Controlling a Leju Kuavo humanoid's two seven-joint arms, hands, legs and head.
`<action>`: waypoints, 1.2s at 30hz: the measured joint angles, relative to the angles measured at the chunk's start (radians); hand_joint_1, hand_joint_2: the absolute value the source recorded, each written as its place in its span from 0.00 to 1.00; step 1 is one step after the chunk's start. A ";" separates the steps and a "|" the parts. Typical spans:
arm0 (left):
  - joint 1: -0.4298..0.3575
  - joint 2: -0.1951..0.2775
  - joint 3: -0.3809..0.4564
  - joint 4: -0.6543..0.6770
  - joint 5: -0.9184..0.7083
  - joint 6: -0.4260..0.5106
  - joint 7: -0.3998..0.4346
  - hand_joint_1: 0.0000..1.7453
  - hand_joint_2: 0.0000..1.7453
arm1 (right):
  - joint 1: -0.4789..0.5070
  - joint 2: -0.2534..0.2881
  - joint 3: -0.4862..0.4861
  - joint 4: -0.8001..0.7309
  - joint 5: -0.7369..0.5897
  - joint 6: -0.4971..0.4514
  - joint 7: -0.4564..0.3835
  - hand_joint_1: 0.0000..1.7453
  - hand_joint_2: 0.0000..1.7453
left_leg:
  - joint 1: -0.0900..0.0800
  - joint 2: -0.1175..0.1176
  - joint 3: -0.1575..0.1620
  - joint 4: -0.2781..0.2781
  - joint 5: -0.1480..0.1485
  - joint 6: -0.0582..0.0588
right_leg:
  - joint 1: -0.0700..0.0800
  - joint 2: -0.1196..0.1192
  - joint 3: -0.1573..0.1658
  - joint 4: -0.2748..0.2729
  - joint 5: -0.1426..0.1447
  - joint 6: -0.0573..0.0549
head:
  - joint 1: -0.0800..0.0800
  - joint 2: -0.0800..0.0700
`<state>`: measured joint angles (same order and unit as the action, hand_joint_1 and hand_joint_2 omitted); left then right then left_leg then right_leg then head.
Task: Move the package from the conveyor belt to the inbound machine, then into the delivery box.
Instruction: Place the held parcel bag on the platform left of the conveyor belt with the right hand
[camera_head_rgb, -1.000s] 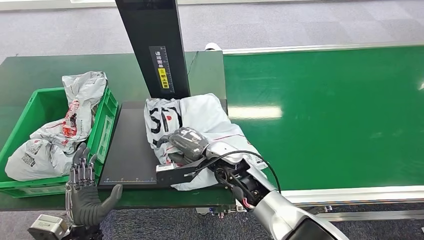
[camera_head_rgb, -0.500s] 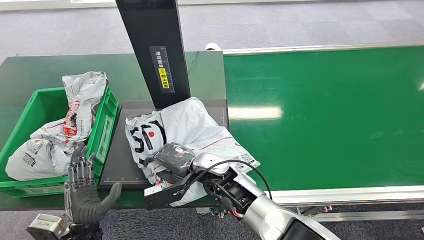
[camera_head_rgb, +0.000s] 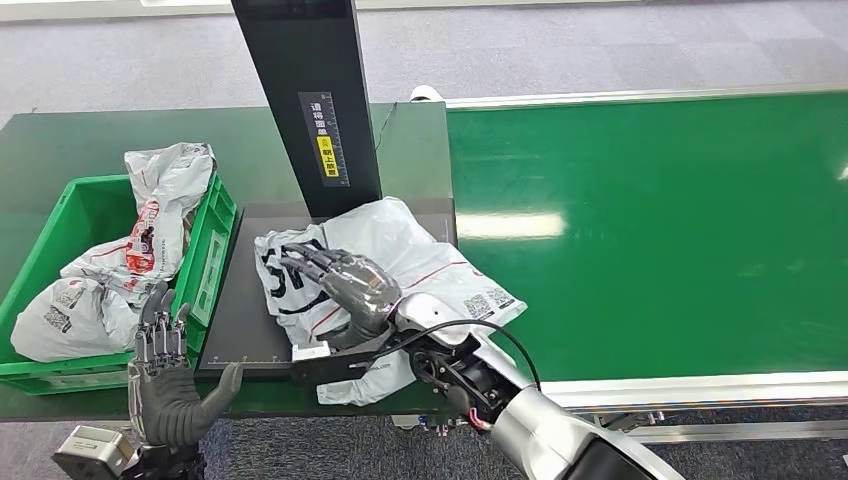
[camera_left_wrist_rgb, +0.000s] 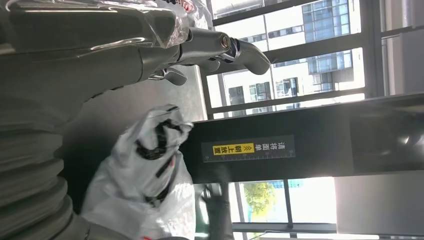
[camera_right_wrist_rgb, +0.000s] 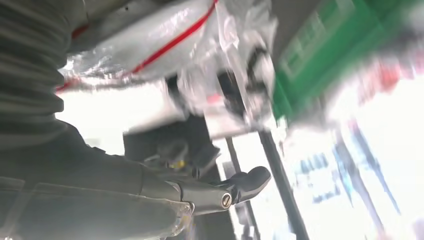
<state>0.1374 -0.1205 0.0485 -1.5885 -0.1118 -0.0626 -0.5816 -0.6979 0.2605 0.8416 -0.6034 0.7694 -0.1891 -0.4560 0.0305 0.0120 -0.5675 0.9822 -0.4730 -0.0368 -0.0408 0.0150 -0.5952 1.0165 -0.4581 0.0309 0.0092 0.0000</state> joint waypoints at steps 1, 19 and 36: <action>0.000 0.000 0.000 0.000 0.000 0.000 0.000 0.00 1.00 | 0.006 -0.004 -0.016 -0.024 -0.018 -0.024 -0.014 0.00 1.00 | 0.000 0.000 0.000 0.000 0.000 0.000 | 0.000 0.000 0.000 0.000 0.000 0.000 | 0.000 0.000; -0.013 0.005 -0.055 0.024 -0.017 0.000 0.007 0.00 1.00 | 0.109 -0.137 -0.302 -0.314 -0.315 0.052 -0.087 0.00 1.00 | 0.000 0.000 0.000 0.000 0.000 0.000 | 0.000 0.000 0.000 0.000 0.000 0.000 | 0.000 0.000; -0.005 0.010 -0.059 0.027 -0.049 0.026 0.015 0.00 1.00 | 0.020 -0.149 -0.272 -0.159 -0.362 0.494 0.051 0.00 1.00 | 0.000 -0.001 0.000 0.000 0.000 0.000 | 0.000 -0.001 0.001 0.000 0.000 0.000 | 0.000 0.000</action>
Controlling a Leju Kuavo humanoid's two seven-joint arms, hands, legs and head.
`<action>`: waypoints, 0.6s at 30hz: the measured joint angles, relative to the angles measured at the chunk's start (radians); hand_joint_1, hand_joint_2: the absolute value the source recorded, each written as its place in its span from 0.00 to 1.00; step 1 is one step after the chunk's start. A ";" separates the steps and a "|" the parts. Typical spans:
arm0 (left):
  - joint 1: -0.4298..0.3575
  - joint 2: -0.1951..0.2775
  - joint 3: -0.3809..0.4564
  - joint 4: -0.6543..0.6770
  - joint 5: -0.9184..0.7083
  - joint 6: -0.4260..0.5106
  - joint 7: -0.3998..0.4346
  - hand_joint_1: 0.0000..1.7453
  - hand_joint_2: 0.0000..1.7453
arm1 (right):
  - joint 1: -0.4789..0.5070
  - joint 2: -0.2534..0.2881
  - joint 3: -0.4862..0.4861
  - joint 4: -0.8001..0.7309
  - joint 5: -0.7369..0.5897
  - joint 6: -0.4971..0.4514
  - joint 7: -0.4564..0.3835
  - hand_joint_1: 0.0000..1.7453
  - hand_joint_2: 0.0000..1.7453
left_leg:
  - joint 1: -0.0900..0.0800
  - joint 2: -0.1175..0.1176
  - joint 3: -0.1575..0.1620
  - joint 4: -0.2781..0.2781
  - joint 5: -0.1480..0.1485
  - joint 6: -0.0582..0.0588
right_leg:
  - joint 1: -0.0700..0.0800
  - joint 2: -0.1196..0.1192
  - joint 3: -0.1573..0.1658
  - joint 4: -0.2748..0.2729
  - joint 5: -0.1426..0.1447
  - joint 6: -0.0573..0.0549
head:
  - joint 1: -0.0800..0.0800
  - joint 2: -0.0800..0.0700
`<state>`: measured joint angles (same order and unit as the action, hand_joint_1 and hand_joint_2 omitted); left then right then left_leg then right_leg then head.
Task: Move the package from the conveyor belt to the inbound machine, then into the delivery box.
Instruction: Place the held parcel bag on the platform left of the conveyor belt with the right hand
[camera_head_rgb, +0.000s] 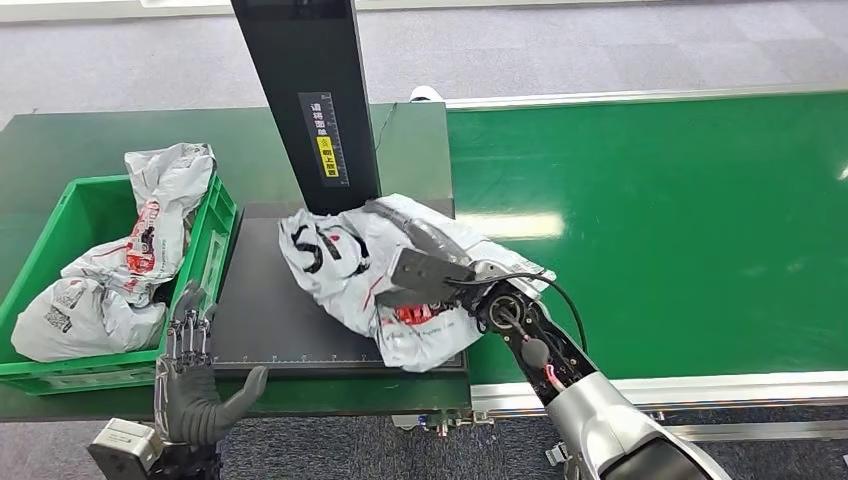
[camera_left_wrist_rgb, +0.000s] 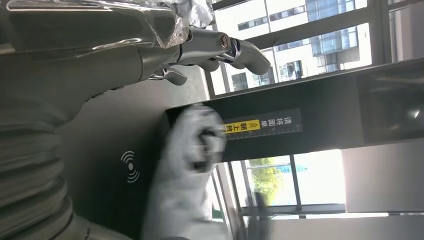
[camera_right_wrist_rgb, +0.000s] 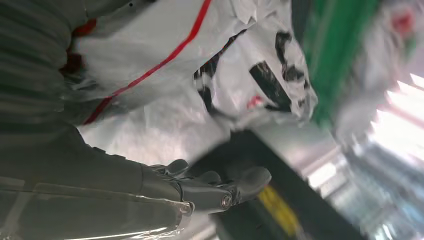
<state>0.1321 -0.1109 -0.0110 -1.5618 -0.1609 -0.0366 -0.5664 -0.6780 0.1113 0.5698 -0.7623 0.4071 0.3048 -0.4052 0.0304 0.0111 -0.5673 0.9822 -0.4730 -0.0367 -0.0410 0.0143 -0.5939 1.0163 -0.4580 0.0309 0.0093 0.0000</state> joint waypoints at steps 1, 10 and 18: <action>0.001 0.001 0.000 0.000 -0.001 -0.001 0.003 0.00 1.00 | -0.009 0.001 0.016 0.033 0.002 0.039 0.012 0.00 1.00 | 0.000 0.000 0.000 0.000 0.000 0.000 | 0.000 0.000 0.000 0.000 0.000 0.000 | 0.000 0.000; -0.010 0.011 -0.003 0.008 -0.004 -0.004 0.025 0.00 1.00 | -0.042 0.006 0.072 0.155 -0.052 0.063 -0.023 0.00 1.00 | 0.000 0.000 0.000 0.000 0.000 0.000 | 0.000 0.000 0.000 0.000 0.000 0.000 | 0.000 0.000; -0.009 0.015 -0.011 0.009 0.001 0.000 0.022 0.00 1.00 | -0.038 -0.004 0.067 0.145 -0.087 0.029 -0.066 0.00 1.00 | 0.000 0.000 0.000 0.000 0.000 0.000 | 0.000 0.000 -0.001 0.000 0.000 0.000 | 0.000 0.000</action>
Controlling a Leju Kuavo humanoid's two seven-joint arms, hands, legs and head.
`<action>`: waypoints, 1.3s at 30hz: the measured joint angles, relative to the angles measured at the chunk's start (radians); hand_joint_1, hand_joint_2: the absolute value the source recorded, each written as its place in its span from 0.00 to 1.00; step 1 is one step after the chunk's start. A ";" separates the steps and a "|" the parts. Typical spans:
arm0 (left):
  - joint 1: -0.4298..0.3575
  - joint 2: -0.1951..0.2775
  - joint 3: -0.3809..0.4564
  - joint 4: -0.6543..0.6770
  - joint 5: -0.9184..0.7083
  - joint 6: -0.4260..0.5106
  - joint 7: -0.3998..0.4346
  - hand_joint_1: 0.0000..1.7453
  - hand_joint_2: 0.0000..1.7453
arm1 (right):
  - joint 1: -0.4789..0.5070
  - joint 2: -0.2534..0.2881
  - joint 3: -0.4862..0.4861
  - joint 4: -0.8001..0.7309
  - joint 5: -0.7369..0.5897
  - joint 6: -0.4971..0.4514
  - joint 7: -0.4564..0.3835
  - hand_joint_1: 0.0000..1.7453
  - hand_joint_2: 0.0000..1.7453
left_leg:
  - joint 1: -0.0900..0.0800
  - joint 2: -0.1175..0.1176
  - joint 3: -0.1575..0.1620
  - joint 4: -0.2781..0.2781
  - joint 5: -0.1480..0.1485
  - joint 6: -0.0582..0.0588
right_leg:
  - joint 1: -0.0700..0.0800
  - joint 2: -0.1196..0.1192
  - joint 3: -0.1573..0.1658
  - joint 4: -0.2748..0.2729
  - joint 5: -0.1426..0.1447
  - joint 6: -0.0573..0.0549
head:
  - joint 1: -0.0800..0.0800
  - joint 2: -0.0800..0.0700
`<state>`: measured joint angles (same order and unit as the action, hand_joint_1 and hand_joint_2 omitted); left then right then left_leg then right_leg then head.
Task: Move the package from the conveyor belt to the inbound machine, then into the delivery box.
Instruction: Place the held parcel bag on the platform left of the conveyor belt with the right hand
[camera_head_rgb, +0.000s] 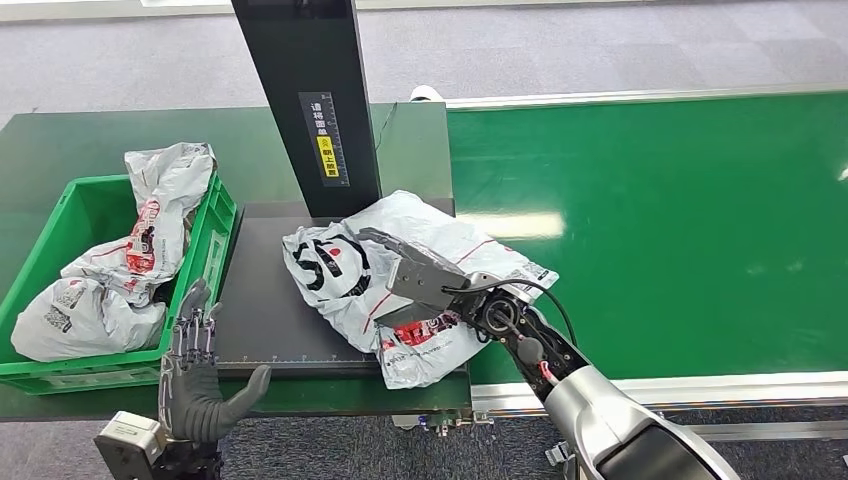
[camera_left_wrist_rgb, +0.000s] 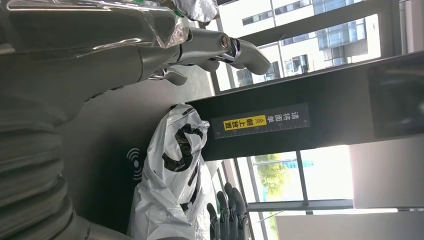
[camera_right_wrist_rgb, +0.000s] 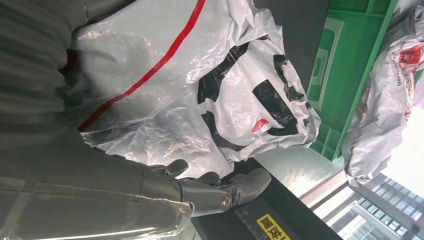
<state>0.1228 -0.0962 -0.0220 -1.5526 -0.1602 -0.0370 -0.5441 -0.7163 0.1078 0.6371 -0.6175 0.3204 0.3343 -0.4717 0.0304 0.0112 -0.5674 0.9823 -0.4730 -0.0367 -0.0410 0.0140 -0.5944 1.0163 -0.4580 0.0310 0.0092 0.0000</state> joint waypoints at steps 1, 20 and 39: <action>0.000 0.000 -0.001 0.000 0.000 0.000 0.000 0.00 1.00 | 0.000 -0.001 0.000 0.000 0.000 0.000 0.000 0.00 1.00 | 0.000 0.000 0.000 0.000 0.000 0.000 | 0.000 0.000 0.000 0.000 0.000 0.000 | 0.000 0.000; 0.002 -0.004 -0.005 0.000 0.005 0.006 -0.012 0.00 1.00 | 0.078 -0.003 -0.132 -0.233 -0.112 -0.282 -0.174 0.00 1.00 | 0.000 0.000 0.000 0.000 0.000 0.000 | 0.000 0.000 0.000 0.000 0.000 0.000 | 0.000 0.000; -0.015 -0.009 -0.007 0.010 0.006 0.006 -0.012 0.00 1.00 | 0.192 -0.011 -0.246 -0.495 -0.257 -0.402 -0.227 0.00 1.00 | 0.000 0.000 0.000 0.000 0.000 0.000 | 0.000 0.000 0.000 0.000 0.000 0.000 | 0.000 0.000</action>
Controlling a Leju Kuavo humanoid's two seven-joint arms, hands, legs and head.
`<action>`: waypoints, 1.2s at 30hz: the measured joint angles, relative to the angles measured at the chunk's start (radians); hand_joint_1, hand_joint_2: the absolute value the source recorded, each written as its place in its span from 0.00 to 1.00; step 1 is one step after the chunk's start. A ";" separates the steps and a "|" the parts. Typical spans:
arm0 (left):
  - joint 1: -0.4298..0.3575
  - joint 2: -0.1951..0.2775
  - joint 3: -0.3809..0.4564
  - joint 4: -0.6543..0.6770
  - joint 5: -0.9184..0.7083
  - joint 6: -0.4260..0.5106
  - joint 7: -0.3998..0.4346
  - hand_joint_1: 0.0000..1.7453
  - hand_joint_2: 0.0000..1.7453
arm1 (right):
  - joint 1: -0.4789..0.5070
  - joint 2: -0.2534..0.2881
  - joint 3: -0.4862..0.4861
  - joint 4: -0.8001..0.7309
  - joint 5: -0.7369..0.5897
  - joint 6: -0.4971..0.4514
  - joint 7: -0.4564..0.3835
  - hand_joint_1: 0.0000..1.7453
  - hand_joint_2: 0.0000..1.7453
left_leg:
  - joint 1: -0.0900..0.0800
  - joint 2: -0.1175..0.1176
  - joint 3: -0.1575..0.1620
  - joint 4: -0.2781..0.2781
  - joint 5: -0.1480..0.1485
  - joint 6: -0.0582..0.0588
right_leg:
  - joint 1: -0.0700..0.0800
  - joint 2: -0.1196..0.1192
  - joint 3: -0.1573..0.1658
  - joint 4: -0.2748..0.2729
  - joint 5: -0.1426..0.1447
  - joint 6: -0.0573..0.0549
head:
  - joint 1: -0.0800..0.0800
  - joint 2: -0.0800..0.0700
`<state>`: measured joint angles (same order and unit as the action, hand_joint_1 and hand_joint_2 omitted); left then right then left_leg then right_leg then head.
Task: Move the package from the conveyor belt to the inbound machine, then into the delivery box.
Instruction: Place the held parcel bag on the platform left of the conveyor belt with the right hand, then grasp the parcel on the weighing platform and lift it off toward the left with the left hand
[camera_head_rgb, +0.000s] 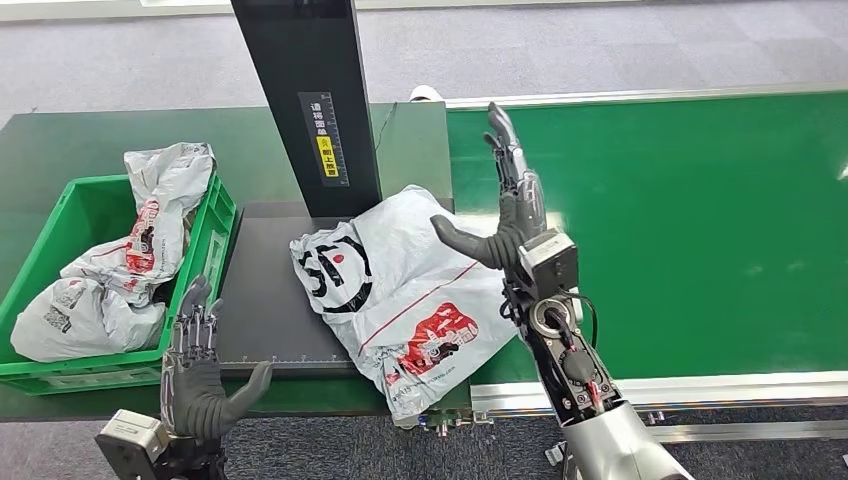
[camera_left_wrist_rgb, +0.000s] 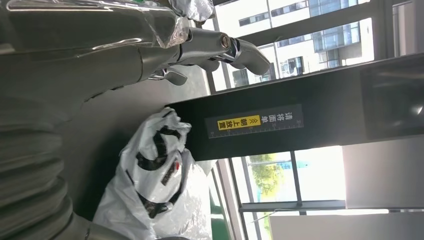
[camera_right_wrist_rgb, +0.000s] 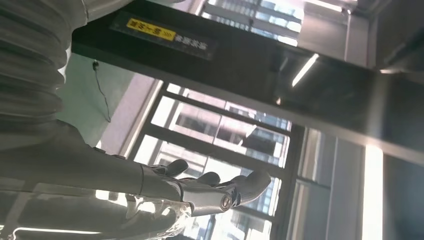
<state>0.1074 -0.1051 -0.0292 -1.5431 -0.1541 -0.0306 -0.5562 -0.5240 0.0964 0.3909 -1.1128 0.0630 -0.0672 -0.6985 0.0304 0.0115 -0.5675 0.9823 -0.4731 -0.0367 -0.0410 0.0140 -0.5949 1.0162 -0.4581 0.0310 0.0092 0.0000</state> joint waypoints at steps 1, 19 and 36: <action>-0.002 0.000 0.000 0.002 0.000 0.000 0.000 0.00 1.00 | 0.008 -0.002 -0.004 -0.018 -0.007 -0.009 0.000 0.00 1.00 | 0.000 0.000 0.000 0.000 0.000 0.000 | 0.000 0.000 0.000 0.000 0.000 0.000 | 0.000 0.000; -0.081 0.008 -0.080 0.048 -0.063 -0.015 0.001 0.00 1.00 | 0.070 -0.020 -0.035 -0.120 -0.037 -0.056 0.000 0.00 1.00 | 0.000 -0.001 0.000 0.000 0.000 0.000 | 0.000 0.000 0.001 0.000 0.000 0.000 | 0.000 0.000; -0.134 0.018 -0.131 0.099 -0.071 -0.003 0.003 0.00 1.00 | 0.070 -0.021 -0.034 -0.070 -0.038 -0.048 0.000 0.00 1.00 | 0.000 0.000 0.000 0.000 0.000 0.000 | 0.000 0.000 0.001 0.000 0.000 0.000 | 0.000 0.000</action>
<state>-0.0262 -0.0872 -0.1606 -1.4442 -0.2247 -0.0340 -0.5531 -0.4542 0.0759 0.3571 -1.1825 0.0248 -0.1156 -0.6985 0.0304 0.0112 -0.5675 0.9823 -0.4731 -0.0366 -0.0411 0.0137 -0.5943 1.0162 -0.4580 0.0310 0.0092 0.0000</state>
